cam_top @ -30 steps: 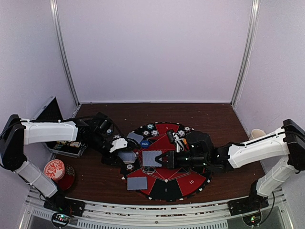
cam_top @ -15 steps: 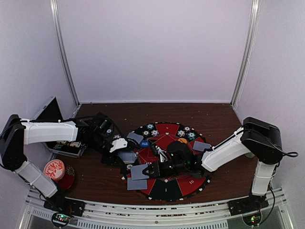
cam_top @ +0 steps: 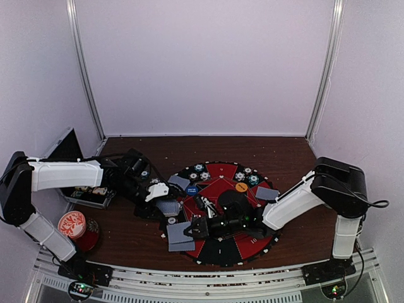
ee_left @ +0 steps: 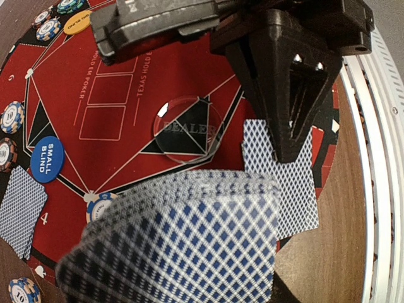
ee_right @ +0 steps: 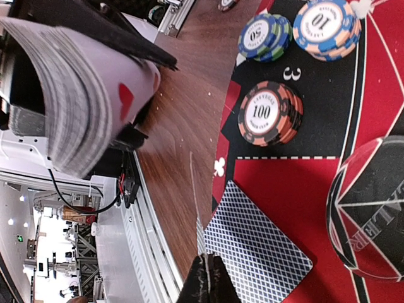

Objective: Distribute texas hold em gaming equipment
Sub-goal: Distribute the poker card in the dealer area.

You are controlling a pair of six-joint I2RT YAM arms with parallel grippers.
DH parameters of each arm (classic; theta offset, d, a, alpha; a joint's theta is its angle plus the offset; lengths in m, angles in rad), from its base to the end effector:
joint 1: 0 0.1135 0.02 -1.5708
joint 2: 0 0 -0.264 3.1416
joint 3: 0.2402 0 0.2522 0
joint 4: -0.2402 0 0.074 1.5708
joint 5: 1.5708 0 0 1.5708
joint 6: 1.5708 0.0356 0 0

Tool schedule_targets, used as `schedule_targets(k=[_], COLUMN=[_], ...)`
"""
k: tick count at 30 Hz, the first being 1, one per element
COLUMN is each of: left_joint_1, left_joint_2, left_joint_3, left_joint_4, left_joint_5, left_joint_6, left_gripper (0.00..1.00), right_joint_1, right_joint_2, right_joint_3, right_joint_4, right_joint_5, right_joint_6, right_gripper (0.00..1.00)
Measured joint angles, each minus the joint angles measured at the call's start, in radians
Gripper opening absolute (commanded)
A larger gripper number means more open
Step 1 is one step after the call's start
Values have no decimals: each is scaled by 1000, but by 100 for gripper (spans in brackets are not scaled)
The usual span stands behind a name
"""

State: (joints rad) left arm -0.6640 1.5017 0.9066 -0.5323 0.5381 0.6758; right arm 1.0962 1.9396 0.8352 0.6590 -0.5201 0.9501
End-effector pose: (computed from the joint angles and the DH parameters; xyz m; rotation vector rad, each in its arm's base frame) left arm 0.2117 -0.1888 0.1948 1.7477 1.9452 -0.7162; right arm 0.1550 0.3404 0.1227 -0.5866 2.4044 1.6525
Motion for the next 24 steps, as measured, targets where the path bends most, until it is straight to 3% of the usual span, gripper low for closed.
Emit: schedule_targets(k=[18,24], left_joint_1=[0,0], left_joint_2=[0,0], left_joint_3=[0,0], left_joint_4=[0,0], left_joint_5=[0,0], left_joint_6=[0,0], left_gripper=[39,39], right_joint_1=[17,29], right_joint_2=[35,31], right_joint_3=[8,8], right_joint_4=[-27,-67], right_joint_5=[0,11], right_joint_6=[0,-5], right_gripper=[7,18])
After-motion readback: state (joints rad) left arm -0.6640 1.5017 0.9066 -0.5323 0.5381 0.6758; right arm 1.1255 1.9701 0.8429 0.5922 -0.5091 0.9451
